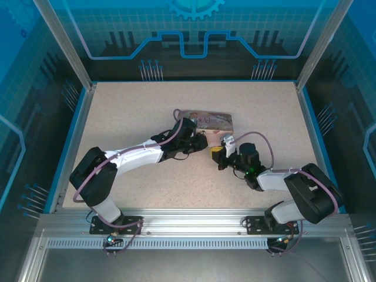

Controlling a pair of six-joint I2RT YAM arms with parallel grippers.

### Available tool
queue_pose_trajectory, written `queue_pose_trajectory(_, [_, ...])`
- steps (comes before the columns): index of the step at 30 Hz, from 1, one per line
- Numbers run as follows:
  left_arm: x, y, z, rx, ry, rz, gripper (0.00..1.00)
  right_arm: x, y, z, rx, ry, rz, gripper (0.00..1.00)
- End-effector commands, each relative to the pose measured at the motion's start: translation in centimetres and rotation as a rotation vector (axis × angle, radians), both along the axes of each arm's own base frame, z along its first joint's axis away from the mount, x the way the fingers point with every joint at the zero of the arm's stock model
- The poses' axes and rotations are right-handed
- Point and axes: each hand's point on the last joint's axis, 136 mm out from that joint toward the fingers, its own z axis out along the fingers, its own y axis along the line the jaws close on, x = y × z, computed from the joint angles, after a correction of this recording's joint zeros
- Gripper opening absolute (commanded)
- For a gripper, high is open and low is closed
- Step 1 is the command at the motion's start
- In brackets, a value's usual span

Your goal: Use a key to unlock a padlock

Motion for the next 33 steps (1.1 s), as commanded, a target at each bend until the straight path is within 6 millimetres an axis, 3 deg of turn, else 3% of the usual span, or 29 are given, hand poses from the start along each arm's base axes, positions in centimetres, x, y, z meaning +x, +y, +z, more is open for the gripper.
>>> queue_pose_trajectory(1, [-0.3, -0.2, 2.8, -0.074, -0.037, -0.019, 0.00, -0.2, 0.0, -0.1, -0.001, 0.000, 0.019, 0.00])
queue_pose_trajectory(33, [-0.5, -0.5, 2.7, -0.112, -0.022, -0.023, 0.00, 0.8, 0.7, 1.6, 0.047, -0.032, 0.024, 0.00])
